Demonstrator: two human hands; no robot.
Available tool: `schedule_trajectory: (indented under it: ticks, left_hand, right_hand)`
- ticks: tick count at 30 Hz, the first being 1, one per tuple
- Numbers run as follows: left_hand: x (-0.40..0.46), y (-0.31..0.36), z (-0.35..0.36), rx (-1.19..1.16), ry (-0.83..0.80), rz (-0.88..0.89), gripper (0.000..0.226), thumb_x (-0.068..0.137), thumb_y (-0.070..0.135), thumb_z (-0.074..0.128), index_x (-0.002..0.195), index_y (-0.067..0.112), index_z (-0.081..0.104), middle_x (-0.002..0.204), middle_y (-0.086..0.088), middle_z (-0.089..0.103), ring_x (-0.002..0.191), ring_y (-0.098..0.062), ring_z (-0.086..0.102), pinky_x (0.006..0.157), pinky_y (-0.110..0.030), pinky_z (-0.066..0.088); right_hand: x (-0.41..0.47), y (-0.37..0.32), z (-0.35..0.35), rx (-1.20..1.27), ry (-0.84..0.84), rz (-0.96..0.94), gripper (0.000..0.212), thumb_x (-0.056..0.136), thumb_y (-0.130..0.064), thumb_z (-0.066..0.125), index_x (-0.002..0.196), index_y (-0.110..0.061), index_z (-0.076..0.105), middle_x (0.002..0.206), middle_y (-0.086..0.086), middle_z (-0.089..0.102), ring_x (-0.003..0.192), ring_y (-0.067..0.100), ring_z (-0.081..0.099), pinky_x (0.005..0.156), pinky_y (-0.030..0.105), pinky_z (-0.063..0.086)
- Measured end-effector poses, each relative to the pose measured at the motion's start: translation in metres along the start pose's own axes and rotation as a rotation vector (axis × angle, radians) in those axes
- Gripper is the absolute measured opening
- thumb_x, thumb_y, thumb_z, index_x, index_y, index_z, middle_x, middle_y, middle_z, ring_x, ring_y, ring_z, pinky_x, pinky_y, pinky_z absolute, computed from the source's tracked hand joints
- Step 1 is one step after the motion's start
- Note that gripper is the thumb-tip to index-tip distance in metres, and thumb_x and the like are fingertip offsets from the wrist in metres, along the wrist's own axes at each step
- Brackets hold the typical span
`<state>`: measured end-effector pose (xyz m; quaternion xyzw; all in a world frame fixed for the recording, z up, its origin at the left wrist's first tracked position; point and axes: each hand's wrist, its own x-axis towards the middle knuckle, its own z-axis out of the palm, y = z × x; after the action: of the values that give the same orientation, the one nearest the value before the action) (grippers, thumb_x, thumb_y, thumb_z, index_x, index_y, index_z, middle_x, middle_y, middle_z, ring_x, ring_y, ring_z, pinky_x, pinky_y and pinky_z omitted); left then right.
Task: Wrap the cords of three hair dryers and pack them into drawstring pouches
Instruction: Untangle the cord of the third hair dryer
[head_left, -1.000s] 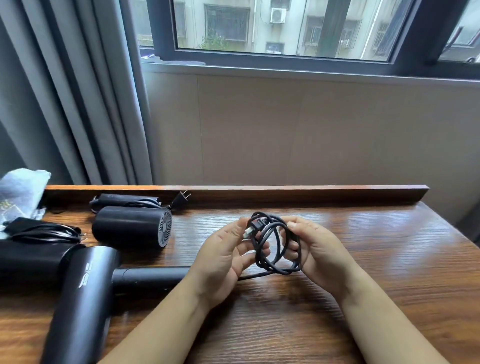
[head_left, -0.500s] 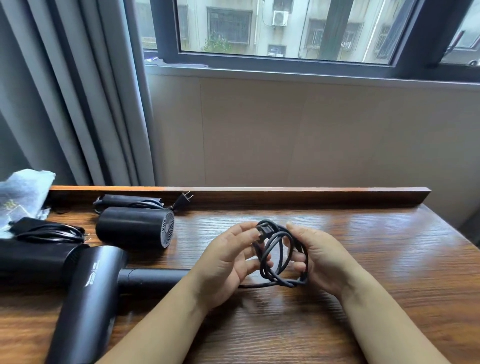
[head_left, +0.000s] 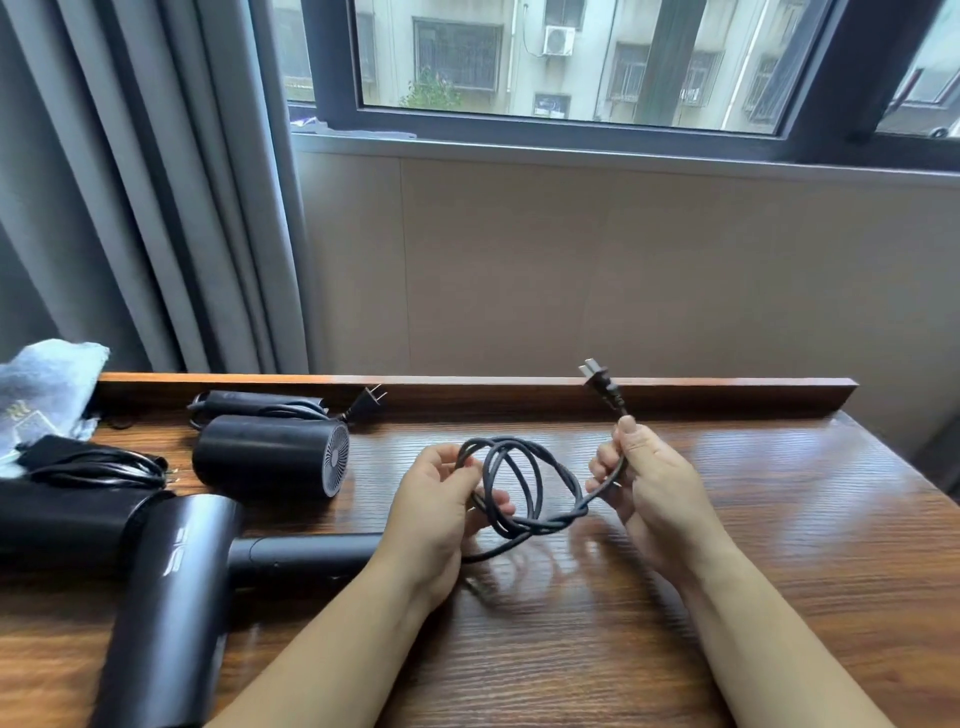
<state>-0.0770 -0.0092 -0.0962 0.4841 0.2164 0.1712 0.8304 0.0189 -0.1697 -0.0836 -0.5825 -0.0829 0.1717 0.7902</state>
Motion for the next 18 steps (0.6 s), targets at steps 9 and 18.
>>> schedule_trajectory:
  ticks: [9,18]
  left_hand:
    - [-0.003,0.006,-0.005,-0.070,-0.176,-0.047,0.048,0.088,0.031,0.070,0.131,0.023,0.050,0.125,-0.010,0.060,0.098,-0.027,0.071,0.085,-0.043,0.060]
    - [-0.005,-0.018,-0.013,1.006,-0.384,0.521,0.035,0.089,0.039,0.069,0.121,0.044,0.057,0.151,0.012,0.029,0.129,0.012,0.040,0.108,-0.013,0.034]
  right_hand:
    - [-0.008,-0.014,0.001,0.270,-0.073,-0.009,0.011,0.101,-0.024,0.045,0.091,-0.022,0.050,0.072,0.000,0.059,0.049,0.008,0.051,0.045,0.018,0.049]
    - [-0.008,-0.011,-0.006,0.124,-0.083,-0.067,0.033,0.102,-0.010,0.043,0.134,-0.016,0.051,0.070,0.002,0.055,0.048,0.008,0.048,0.043,0.018,0.044]
